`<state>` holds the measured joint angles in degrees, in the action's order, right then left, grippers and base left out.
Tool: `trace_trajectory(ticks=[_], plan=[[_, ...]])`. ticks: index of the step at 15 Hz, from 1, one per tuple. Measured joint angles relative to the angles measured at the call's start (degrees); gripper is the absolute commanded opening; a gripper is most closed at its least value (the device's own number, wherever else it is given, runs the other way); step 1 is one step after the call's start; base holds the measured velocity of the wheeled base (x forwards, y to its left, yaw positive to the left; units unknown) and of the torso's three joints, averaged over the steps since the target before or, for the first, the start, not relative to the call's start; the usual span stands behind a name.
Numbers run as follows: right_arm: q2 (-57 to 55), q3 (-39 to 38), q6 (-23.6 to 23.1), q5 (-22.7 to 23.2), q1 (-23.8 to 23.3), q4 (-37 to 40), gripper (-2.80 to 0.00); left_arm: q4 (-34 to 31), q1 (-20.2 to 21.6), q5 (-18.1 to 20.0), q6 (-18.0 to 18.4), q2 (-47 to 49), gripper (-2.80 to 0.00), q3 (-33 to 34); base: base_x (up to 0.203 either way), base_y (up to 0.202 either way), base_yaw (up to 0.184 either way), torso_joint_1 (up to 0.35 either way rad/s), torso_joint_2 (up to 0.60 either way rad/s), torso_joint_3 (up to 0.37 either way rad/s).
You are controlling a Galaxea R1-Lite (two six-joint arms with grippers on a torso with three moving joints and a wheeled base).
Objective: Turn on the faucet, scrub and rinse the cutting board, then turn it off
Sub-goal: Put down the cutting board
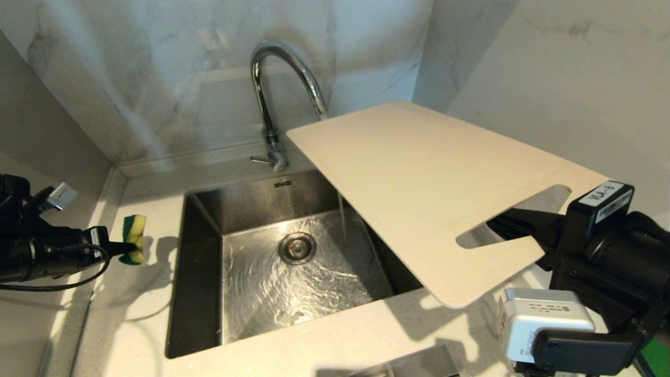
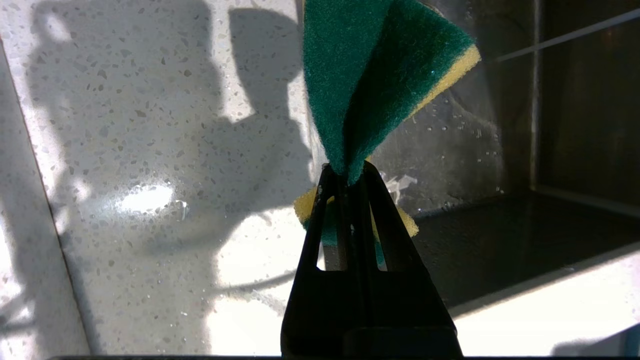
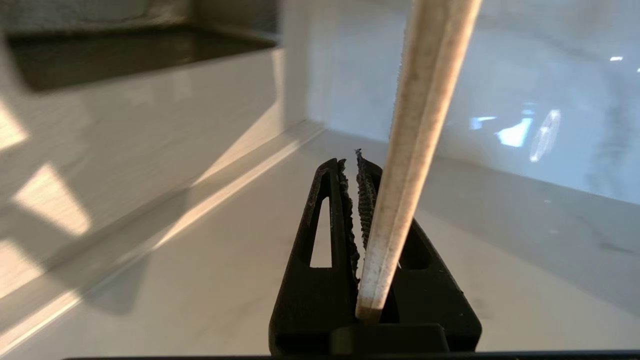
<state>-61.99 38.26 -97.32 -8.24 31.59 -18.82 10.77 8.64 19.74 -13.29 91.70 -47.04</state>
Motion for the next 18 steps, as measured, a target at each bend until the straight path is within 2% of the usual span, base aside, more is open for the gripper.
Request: trace_trajectory(ticks=[5,11,18], plan=[[0.0,-4.6,0.1,0.2,-3.7,-0.2,-2.80,1.8,0.0,0.0,-0.1,2.9,-2.80,0.0,0.000,0.000,0.000,0.000,0.00,0.000],[-0.4,-9.1,0.3,0.1,-10.3,-0.4,-2.80,1.9,0.0,0.1,-0.1,5.0,-2.80,-0.1,0.000,0.000,0.000,0.000,0.00,0.000],[-2.9,-11.5,2.4,0.0,-11.3,-0.5,-2.80,6.4,0.0,0.3,-0.1,8.0,-2.80,0.0,0.000,0.000,0.000,0.000,0.00,0.000]])
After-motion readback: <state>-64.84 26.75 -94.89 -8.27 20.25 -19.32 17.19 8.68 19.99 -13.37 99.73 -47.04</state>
